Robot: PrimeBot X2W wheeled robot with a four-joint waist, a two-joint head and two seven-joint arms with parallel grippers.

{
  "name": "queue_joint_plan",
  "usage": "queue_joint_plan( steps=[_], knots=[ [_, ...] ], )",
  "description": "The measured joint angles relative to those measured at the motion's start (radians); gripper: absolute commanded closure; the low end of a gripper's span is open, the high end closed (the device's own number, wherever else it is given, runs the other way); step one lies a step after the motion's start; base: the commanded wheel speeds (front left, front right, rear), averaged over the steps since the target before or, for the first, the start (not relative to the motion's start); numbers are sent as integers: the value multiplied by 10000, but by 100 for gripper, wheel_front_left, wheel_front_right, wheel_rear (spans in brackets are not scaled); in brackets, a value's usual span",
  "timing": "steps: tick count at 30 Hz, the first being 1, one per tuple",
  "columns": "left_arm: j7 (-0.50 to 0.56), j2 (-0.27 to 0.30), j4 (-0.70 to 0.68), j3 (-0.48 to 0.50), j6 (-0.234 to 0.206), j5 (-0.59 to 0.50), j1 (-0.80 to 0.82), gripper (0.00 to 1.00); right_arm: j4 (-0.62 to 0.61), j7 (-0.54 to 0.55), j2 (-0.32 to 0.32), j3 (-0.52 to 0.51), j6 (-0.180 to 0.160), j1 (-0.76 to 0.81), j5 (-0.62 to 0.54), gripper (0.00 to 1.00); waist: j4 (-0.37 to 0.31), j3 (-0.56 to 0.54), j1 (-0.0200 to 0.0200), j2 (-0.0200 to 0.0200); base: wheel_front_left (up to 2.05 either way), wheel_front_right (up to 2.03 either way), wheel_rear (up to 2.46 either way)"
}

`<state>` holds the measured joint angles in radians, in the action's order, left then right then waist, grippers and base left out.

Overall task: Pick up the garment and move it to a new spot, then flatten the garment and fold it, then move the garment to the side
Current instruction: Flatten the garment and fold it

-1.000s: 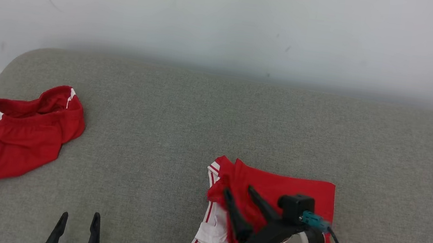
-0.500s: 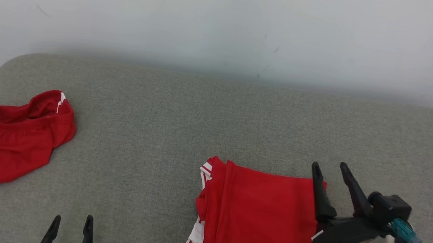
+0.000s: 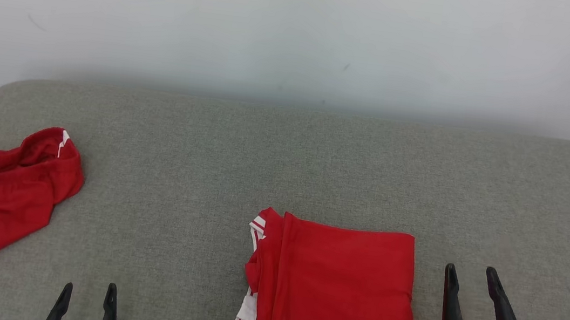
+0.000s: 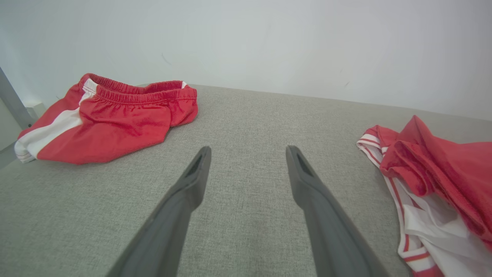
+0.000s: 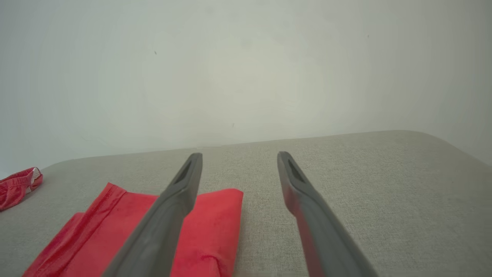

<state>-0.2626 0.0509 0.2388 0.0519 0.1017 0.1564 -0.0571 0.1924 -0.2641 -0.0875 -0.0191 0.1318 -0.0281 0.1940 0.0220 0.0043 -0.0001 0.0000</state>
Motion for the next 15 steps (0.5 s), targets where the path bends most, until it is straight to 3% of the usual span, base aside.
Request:
queue_joint_plan(
  steps=[15],
  knots=[
    [0,-2,-295,-171,-42,-752,-211,0,-518,0,303,173,0,1152,-859,0,-454,-208,0,0,0,0,0]
  ],
)
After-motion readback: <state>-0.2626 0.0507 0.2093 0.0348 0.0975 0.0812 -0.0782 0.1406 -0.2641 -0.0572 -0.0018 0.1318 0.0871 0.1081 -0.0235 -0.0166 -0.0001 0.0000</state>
